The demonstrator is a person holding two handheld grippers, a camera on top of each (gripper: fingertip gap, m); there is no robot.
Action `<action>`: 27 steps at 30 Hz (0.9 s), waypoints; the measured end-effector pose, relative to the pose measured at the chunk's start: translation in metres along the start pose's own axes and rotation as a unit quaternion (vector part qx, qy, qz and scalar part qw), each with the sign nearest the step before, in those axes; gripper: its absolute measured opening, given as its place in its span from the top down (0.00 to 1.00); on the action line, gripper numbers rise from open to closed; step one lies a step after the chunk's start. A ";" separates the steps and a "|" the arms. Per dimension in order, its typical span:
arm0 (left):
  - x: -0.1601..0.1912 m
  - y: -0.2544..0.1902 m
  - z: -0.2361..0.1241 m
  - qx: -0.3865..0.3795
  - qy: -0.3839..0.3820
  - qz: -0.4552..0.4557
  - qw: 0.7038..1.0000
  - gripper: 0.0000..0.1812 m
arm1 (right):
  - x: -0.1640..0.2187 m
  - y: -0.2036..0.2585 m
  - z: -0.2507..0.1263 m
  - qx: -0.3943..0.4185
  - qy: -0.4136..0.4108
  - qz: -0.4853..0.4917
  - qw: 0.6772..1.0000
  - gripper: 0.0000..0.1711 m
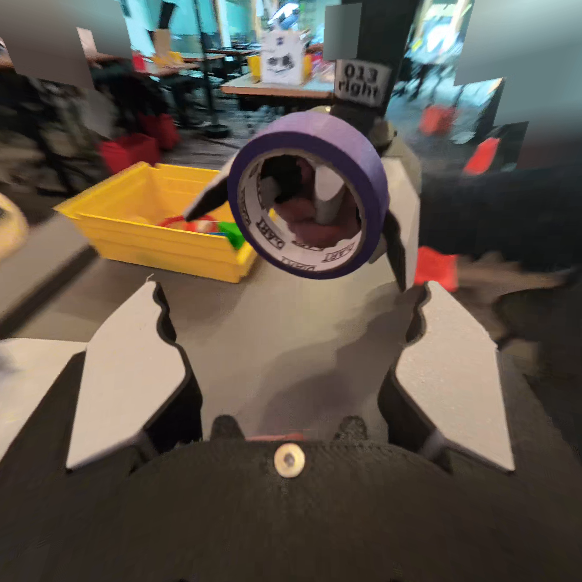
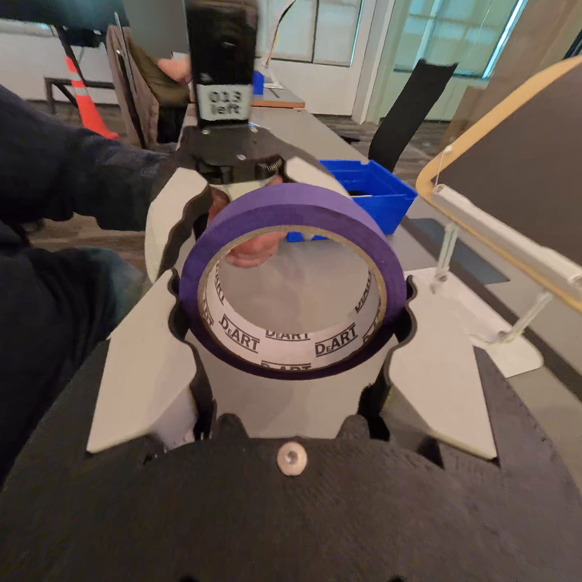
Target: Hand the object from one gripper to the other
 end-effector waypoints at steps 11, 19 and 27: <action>-0.002 -0.003 0.005 -0.129 0.060 0.379 0.914 0.30 | 0.001 -0.009 -0.002 -0.042 -0.052 0.237 0.969 0.22; 0.023 -0.034 0.035 -0.066 0.049 0.393 0.916 0.69 | -0.003 -0.003 -0.001 -0.077 -0.089 0.301 0.946 0.22; 0.025 -0.042 0.045 -0.035 0.042 0.361 0.931 0.94 | 0.002 0.011 0.001 -0.115 -0.083 0.317 0.938 0.22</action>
Point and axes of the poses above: each gripper's, where its closed fingertips meet, z out along the fingers, x out of its underside, y = z × x across the jaws, the point moved 3 cm from there along -z, back along the fingers, and after that the axes turned 13 degrees about -y, right-handed, at the moved point
